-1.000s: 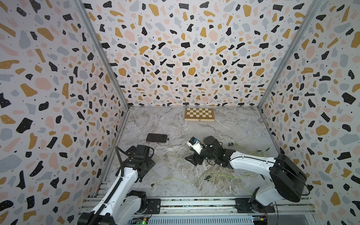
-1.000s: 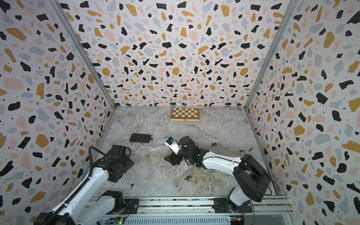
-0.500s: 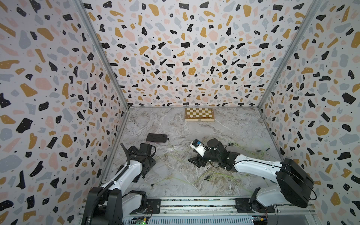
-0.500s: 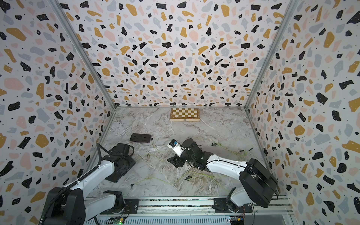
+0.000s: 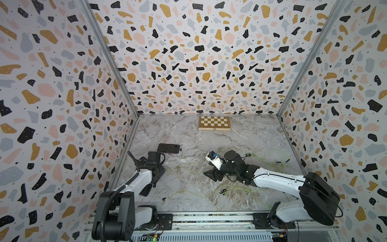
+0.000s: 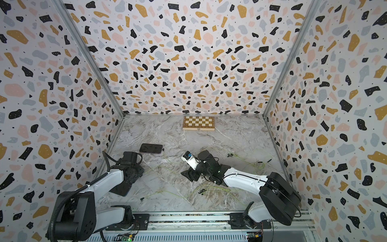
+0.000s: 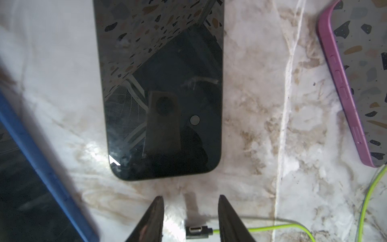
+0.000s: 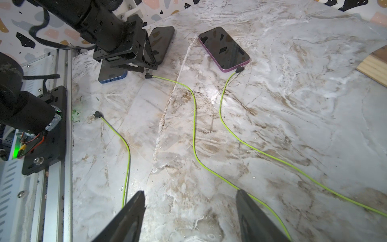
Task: Plug wired earphones into phones
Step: Pick up the wired earphone from the center of the board.
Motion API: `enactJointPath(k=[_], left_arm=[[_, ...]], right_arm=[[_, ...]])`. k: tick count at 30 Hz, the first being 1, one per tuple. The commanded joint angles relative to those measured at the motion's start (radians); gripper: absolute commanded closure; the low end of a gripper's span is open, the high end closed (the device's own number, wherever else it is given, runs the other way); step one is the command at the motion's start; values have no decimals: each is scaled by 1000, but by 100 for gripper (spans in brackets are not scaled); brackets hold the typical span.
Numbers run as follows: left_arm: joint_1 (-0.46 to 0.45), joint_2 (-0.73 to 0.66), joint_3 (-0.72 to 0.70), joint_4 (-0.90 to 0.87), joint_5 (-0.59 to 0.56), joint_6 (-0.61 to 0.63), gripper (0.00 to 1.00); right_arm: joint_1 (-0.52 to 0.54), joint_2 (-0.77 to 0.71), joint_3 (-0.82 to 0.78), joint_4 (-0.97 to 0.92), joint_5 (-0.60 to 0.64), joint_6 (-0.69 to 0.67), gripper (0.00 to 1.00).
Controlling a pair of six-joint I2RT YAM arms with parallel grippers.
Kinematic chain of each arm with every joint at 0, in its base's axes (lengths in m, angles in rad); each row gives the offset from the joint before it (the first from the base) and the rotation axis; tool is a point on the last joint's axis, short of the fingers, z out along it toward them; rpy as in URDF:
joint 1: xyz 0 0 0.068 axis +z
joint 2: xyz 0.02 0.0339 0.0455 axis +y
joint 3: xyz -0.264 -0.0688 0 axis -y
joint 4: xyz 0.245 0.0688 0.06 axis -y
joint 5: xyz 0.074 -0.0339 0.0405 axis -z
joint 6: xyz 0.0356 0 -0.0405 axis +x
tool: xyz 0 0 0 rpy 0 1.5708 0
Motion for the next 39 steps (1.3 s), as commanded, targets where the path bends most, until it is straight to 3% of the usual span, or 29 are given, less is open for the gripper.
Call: enactJointPath(k=[1, 24, 39], left_arm=[[5, 26, -26, -22, 53, 18, 62], [5, 20, -13, -84, 77, 77, 73], [5, 19, -2, -91, 155, 135, 88]], right_arm=[[-2, -24, -1, 6, -3, -7, 31], [-2, -18, 2, 8, -2, -12, 32], [-3, -27, 1, 12, 8, -8, 32]])
